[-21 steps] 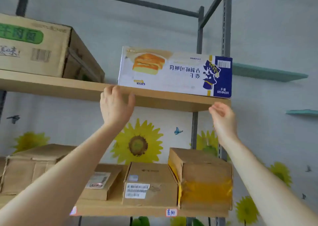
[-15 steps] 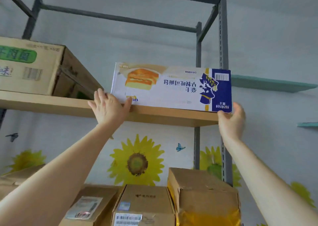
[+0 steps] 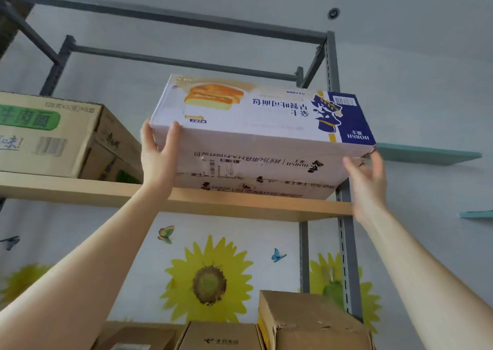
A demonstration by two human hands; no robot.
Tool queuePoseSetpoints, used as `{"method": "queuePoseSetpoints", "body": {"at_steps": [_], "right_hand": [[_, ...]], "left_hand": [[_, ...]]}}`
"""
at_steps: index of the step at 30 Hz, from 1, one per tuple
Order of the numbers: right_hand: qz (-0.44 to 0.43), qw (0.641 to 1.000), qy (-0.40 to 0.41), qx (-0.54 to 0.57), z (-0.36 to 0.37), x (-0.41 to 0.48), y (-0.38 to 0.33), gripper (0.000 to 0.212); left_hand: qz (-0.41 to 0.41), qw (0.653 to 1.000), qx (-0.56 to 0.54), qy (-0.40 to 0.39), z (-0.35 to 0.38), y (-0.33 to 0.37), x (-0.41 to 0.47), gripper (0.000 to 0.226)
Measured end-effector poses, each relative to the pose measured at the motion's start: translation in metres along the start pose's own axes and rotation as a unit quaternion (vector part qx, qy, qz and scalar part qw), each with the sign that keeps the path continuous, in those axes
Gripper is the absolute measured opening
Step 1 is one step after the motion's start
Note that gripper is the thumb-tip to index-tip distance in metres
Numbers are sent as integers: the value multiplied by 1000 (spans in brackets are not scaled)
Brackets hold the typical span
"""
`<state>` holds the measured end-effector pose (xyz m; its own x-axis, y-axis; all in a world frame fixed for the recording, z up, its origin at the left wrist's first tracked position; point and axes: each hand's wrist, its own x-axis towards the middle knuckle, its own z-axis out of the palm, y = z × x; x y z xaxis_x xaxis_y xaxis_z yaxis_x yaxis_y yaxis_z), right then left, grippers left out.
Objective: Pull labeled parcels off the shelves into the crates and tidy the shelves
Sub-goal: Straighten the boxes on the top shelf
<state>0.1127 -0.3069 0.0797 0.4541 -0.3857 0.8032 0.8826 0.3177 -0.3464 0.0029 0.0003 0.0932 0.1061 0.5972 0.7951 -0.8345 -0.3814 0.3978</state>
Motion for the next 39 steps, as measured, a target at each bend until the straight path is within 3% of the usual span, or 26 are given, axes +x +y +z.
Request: {"method": "queuePoseSetpoints", "body": {"at_steps": [3,4,6,7,9,11,13,16,19,23,25,27,31,36,39], "right_hand": [[17,996,44,73,13,13,-12,47],[16,995,58,77,15,17,-13,40],[6,996,74,41,21,22,-14,29],[3,997,78,25,24,24,-14,31],[14,996,83,14,28,30,-16,35],[27,998,61,9,31,36,-19,32],[24,999,22,43,32,45,-19,35],[-12,998,39,38,31,54,-19,35],[-36,995,90,-38,31,58,-16,34],[-37,994,47,-91,35,58,-9,39],[-34,992,22,-120,35,57,-8,34],[-7,990,22,-138,31,54,-4,25],[161,975,-15,-150,24,43,7,64],[151,979,7,-136,24,46,11,85],[143,980,51,-126,21,43,17,84]], "left_hand": [[-11,999,-44,25,2,13,7,77],[0,998,-27,51,-1,13,12,66],[55,994,50,75,-6,12,19,23],[72,991,83,72,-6,12,21,15],[53,992,98,62,-4,14,24,32],[16,998,30,57,-2,18,27,49],[16,998,-21,51,-2,21,32,51],[72,996,19,57,-5,22,40,44],[96,993,53,50,-4,26,46,21],[53,992,110,-23,1,18,48,57],[45,989,129,-47,2,11,44,63],[4,988,156,-22,0,1,42,61],[-131,981,139,-43,-6,-18,37,63],[-106,986,130,-6,-7,-22,43,53],[-98,983,151,25,-6,-20,40,58]]}}
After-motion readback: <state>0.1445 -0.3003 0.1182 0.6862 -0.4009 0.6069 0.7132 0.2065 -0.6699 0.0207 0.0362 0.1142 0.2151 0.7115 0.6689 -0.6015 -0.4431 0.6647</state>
